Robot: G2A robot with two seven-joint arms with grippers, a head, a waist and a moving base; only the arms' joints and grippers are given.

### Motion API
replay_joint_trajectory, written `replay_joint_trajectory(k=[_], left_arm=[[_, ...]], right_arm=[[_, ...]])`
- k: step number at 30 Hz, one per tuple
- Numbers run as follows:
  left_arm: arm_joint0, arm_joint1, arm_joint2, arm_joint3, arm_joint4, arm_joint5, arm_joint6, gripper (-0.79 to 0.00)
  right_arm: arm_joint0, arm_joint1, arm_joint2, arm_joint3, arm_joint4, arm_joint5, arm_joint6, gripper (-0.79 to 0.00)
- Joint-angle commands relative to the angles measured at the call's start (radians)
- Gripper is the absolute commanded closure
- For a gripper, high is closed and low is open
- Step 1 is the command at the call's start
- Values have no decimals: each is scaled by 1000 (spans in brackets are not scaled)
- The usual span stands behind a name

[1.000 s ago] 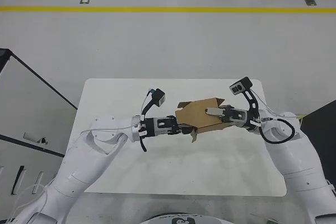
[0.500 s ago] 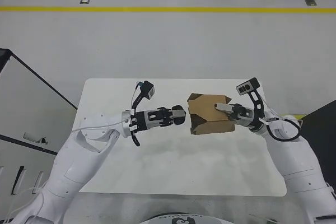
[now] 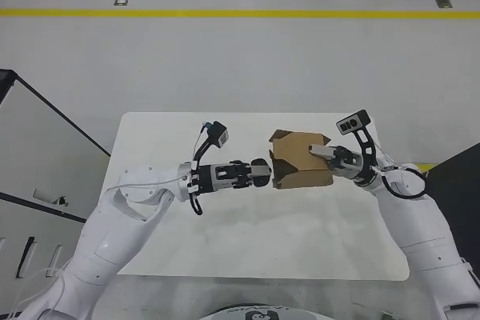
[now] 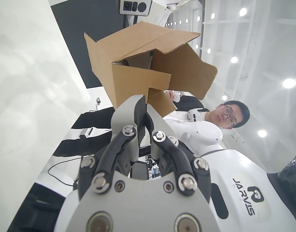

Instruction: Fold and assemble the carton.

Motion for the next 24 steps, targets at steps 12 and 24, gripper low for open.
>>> replay_joint_trajectory(k=[12, 24], left_arm=[[-35, -12, 38, 28, -8, -9, 2, 0], [-42, -16, 44, 36, -8, -8, 3, 0]], right_arm=[[9, -10, -21, -12, -1, 19, 23, 0], [22, -18, -30, -10, 0, 25, 60, 0]])
